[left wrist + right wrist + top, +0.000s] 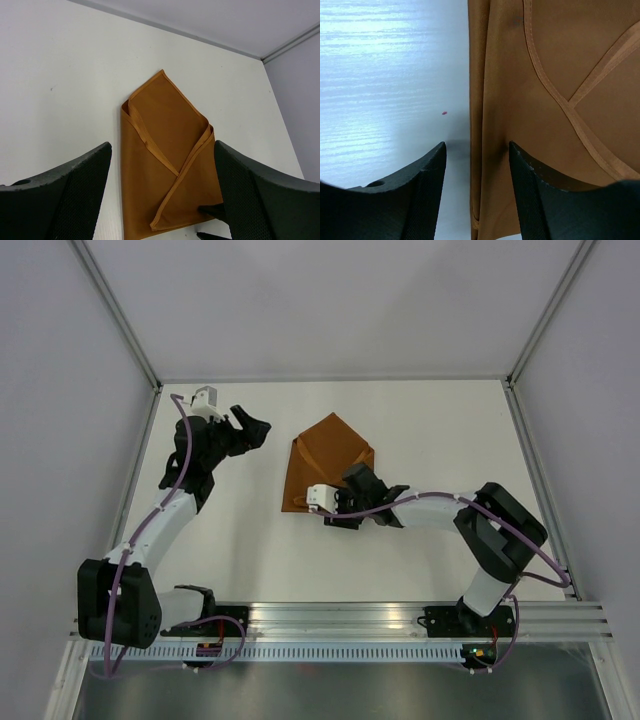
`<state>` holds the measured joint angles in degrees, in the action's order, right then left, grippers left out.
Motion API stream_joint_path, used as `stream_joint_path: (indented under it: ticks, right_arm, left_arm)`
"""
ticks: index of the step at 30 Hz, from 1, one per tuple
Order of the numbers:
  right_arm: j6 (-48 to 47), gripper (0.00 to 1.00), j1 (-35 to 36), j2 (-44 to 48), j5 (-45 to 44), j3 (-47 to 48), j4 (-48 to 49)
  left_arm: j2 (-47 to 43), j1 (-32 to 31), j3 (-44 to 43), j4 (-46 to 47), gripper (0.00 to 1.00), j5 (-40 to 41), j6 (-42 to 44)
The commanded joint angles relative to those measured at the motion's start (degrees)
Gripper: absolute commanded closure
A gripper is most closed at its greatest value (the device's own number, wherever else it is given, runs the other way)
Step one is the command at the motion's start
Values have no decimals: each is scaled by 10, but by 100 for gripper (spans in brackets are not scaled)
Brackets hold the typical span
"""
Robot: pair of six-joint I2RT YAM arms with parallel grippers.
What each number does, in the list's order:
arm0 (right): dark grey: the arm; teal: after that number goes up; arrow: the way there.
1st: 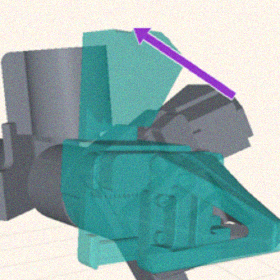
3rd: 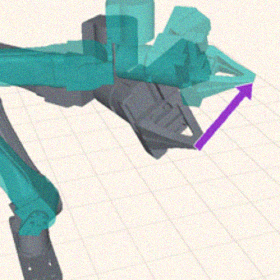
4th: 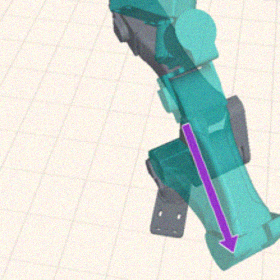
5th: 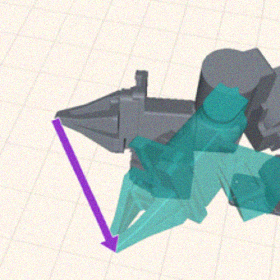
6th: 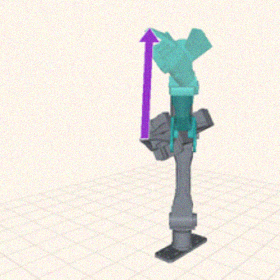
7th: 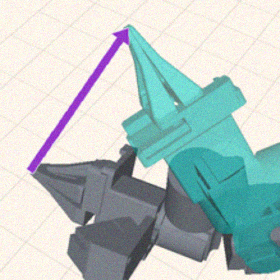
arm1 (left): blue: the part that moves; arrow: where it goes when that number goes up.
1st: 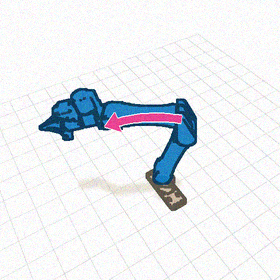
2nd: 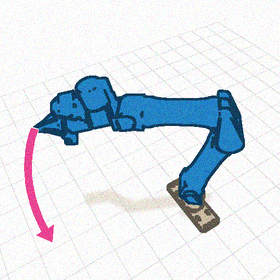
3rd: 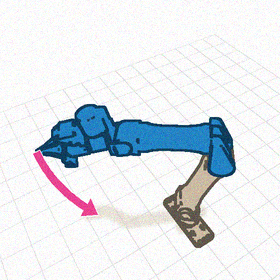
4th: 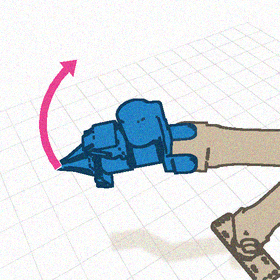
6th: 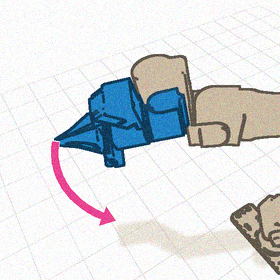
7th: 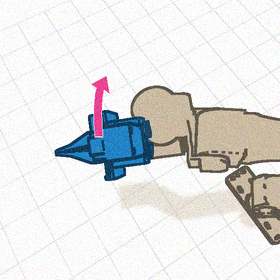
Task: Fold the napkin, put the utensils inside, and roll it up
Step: Roll the napkin with the utensil
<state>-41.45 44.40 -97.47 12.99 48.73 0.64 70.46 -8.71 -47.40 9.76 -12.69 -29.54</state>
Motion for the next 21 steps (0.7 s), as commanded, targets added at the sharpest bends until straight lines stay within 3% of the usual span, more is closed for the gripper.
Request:
stream_joint_path:
  ticks: [1,21]
  right_arm:
    - [-19,41,2,-25,4,47,-33]
    - [-47,50,2,-91,31,134,-173]
  left_arm:
    - [3,0,-2,26,14,-20,12]
    - [25,-2,-21,14,16,-49,29]
